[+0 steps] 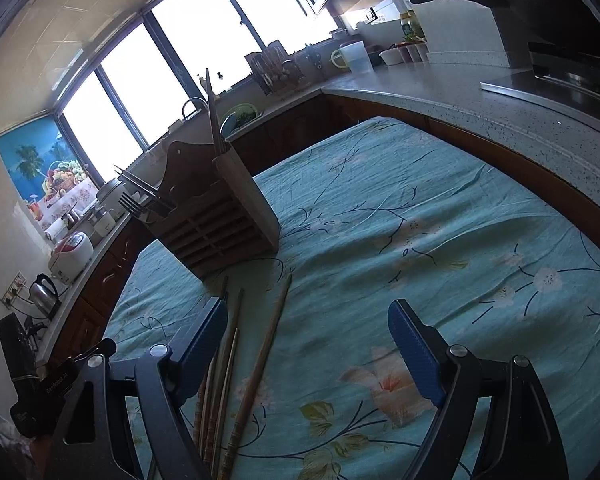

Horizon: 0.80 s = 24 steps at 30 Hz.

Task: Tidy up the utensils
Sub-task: 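Move both open tools back over the remaining chopsticks on the table, then grasp a metal chopstick with the left tool while the right tool grasps a wooden chopstick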

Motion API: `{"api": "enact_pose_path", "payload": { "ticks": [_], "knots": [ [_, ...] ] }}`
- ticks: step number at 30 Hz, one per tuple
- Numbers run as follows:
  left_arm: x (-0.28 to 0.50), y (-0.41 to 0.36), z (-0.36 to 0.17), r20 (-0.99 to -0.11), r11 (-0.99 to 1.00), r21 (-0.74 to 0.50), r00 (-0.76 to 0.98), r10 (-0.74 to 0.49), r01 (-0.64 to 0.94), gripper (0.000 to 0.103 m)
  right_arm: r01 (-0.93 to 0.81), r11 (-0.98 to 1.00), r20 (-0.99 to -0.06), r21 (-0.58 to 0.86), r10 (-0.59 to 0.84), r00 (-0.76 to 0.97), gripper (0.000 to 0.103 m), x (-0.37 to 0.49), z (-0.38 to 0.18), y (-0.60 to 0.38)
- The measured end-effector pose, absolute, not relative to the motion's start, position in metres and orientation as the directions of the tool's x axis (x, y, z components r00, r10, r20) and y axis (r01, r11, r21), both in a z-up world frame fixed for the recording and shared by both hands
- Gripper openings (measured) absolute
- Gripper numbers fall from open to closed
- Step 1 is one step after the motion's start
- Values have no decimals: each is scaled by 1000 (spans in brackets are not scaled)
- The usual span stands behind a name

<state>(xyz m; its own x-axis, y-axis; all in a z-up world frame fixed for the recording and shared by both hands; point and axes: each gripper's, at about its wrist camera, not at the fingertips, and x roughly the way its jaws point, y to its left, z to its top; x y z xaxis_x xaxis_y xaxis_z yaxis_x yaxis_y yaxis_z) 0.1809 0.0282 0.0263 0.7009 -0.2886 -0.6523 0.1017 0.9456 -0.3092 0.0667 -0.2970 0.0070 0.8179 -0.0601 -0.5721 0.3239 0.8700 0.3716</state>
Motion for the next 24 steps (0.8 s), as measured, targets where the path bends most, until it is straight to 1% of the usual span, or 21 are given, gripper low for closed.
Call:
{"api": "enact_pose_path", "payload": {
  "ticks": [4,8,10,12,13,14,15,16,17,21,22,24],
  "knots": [
    [187,21,25,-666,948,-295,686,-292,117,80,308,886,-592,347,-49,805,85,77,5,-288],
    [195,14,21,-685,952,-280,669,-287,122,79,305,901,-622,307,-53,781,82,93,1,-279],
    [199,11,19,-696,952,-280,658,-288,120,79,299,913,-649,277,-52,759,78,105,-3,-273],
    [204,7,17,-703,954,-274,650,-287,124,76,292,923,-682,252,-45,730,65,119,-10,-269],
    [207,4,16,-707,954,-271,645,-289,130,73,290,926,-698,243,-40,715,62,126,-14,-268],
    [210,1,15,-712,953,-268,639,-292,138,68,286,929,-714,235,-35,699,57,133,-19,-267],
    [213,-2,15,-717,953,-265,631,-296,146,66,283,932,-729,228,-30,684,52,139,-24,-267],
    [218,-5,14,-721,952,-264,624,-302,156,62,281,933,-742,224,-24,670,50,145,-28,-267],
    [223,-9,14,-725,950,-264,616,-309,167,59,281,934,-753,223,-18,658,46,150,-33,-268],
    [249,-28,17,-729,945,-253,602,-327,208,57,279,942,-784,189,-27,620,34,165,-43,-267],
    [257,-35,17,-733,945,-244,597,-327,219,55,277,946,-784,169,-41,619,32,166,-43,-265],
    [274,-49,14,-743,939,-235,577,-339,249,49,266,954,-793,141,-52,607,25,168,-43,-264]
  ]
}}
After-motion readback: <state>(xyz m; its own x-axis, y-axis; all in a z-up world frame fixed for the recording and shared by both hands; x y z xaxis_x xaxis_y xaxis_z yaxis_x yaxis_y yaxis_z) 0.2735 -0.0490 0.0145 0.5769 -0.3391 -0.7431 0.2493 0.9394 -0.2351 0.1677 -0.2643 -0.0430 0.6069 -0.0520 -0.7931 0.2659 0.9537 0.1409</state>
